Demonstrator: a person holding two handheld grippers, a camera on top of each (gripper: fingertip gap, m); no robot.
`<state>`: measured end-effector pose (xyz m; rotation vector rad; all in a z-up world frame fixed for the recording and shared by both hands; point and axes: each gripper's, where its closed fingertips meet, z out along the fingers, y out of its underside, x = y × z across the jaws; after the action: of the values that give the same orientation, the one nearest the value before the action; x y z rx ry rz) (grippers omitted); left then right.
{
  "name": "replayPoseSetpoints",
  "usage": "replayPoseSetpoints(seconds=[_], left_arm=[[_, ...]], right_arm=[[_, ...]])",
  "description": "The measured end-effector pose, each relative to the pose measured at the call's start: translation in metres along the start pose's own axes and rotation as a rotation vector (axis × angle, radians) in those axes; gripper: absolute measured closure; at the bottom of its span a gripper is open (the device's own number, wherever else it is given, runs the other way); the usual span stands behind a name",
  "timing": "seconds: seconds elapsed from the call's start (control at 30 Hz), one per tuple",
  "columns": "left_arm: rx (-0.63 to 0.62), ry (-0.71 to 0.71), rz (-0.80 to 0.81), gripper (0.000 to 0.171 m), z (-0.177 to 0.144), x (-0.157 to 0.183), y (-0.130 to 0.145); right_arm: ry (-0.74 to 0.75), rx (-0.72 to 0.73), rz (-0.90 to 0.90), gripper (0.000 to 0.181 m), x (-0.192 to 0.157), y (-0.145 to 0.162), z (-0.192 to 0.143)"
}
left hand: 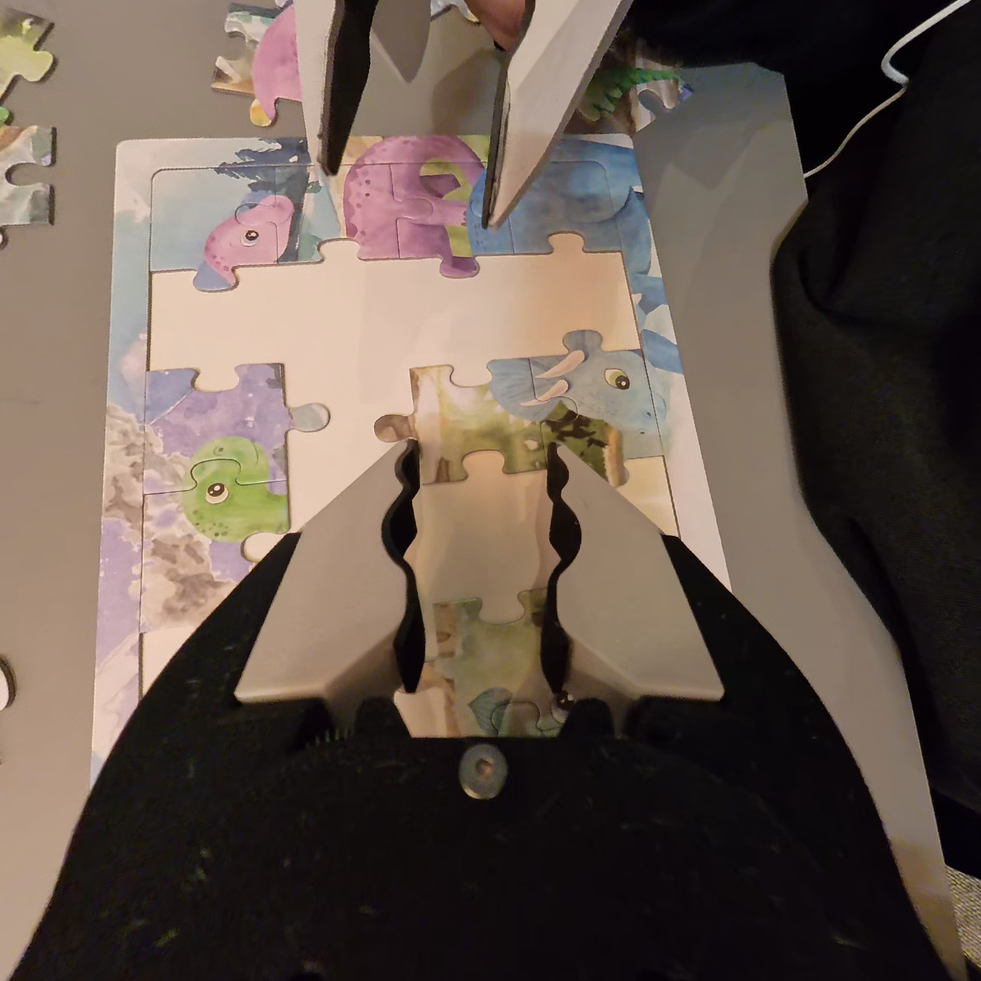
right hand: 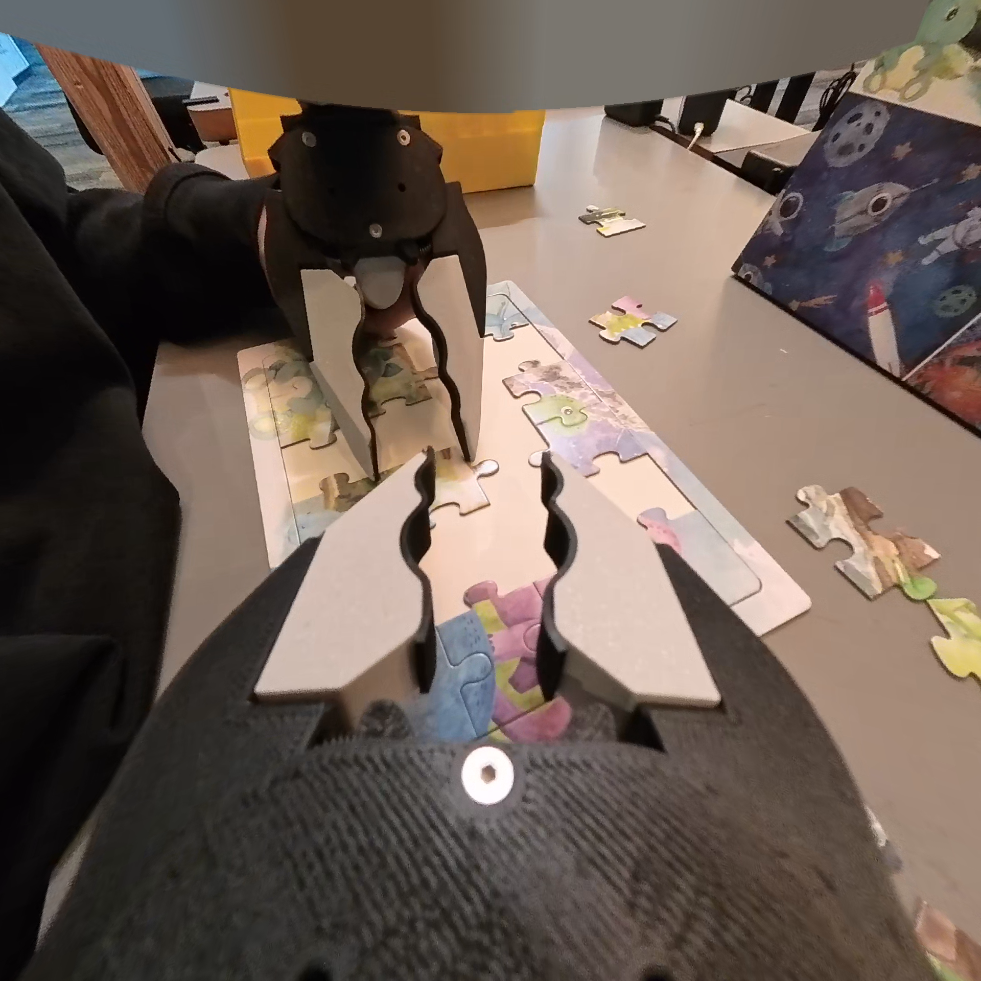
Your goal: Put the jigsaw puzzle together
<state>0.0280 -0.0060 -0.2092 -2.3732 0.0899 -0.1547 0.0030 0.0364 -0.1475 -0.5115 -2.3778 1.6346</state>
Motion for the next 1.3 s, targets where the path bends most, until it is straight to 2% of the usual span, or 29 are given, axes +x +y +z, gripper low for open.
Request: replayPoseSetpoints(seconds=[0.67,1.03,1.3], left_arm=[[-0.004,-0.007,0.027,0.123,0.001,0.001,0.000],[0.033,-0.019,0.011,0.125,-0.005,-0.003,-0.005],[0.045,-0.027,0.007,0.126,-0.007,-0.005,-0.006]], right_arm=[[0.043,0.093,0.047,0.146,0.012,-0.014,-0.012],[0.091,0.231,0.138,0.145,0.030,-0.031,-0.032],[0.143,0.266,0.143,0.145,0.040,-0.035,-0.040]])
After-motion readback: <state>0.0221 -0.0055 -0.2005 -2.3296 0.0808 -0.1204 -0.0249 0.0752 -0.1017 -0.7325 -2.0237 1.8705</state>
